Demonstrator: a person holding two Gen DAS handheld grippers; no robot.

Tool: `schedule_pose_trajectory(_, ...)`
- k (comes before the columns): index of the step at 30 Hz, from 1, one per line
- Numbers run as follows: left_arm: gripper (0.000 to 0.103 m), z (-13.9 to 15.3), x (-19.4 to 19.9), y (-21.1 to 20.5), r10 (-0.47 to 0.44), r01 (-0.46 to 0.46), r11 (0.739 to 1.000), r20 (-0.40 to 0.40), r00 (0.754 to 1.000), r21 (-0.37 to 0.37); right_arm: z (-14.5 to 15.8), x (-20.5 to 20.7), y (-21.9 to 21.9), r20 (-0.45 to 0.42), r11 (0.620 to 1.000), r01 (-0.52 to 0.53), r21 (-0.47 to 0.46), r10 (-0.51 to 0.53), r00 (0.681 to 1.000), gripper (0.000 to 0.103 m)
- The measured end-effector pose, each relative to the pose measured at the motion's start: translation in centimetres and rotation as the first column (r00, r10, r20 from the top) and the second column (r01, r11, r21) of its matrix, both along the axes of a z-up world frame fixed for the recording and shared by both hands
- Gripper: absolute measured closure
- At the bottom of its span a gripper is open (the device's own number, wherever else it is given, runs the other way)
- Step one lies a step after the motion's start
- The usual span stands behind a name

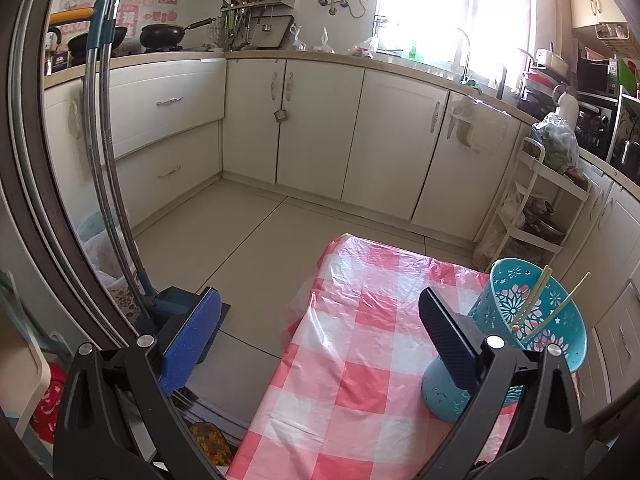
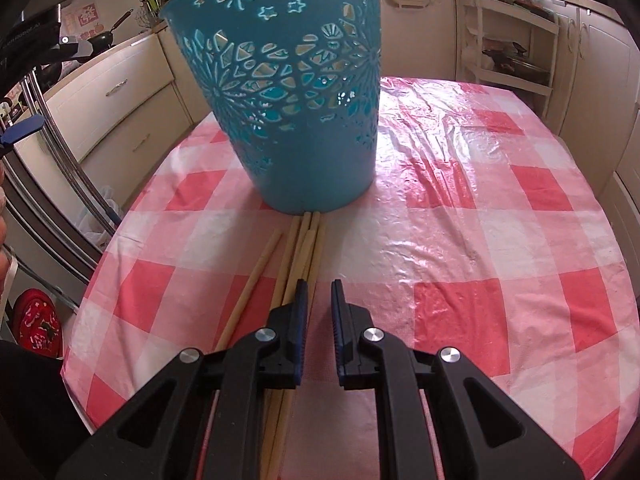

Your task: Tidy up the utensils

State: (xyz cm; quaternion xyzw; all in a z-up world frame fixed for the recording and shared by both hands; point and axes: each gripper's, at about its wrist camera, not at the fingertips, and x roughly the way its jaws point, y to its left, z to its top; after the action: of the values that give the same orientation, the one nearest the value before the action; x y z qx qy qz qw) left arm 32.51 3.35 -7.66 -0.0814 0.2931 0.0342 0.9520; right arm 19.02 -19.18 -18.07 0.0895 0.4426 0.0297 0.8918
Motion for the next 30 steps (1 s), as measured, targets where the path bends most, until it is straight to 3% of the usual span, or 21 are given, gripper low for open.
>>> schedule_pose_trajectory(11, 0.008, -0.4, 0.0, -0.3, -0.01, 0.011, 1.0, -0.012, 1.0, 0.028, 0.0, 0.0, 0.3, -0.013, 0.998, -0.042, -0.055, 0.041, 0.999, 0.093)
schedule_pose_trajectory(16, 0.008, -2.7, -1.8, -0.8, -0.066, 0.07, 0.996, -0.095, 0.993, 0.047, 0.2, -0.6, -1.5, -0.04, 0.997, -0.035, -0.076, 0.032, 0.999, 0.095)
schedule_pose_trajectory(20, 0.008, -6.5, -4.2, -4.6, -0.197, 0.217, 0.974, -0.22, 0.955, 0.067, 0.1, -1.8, -4.0, -0.035, 0.999, 0.0, -0.037, -0.001, 0.999, 0.097)
schedule_pose_trajectory(24, 0.008, -9.1, -5.6, -9.3, -0.304, 0.361, 0.916, -0.286, 0.909, 0.175, 0.1, -1.9, -4.6, -0.032, 1.0, 0.01, -0.002, -0.01, 0.999, 0.097)
schedule_pose_trajectory(27, 0.008, -10.8, -5.9, -11.1, -0.342, 0.418, 0.889, -0.337, 0.877, 0.186, 0.0, -1.9, -4.7, -0.025, 1.0, 0.006, 0.012, -0.006, 1.0, 0.097)
schedule_pose_trajectory(30, 0.008, -12.0, -5.9, -12.2, -0.344, 0.439, 0.873, -0.369, 0.863, 0.212, -0.1, -1.9, -5.1, -0.023, 1.0, 0.005, 0.03, -0.004, 1.0, 0.097)
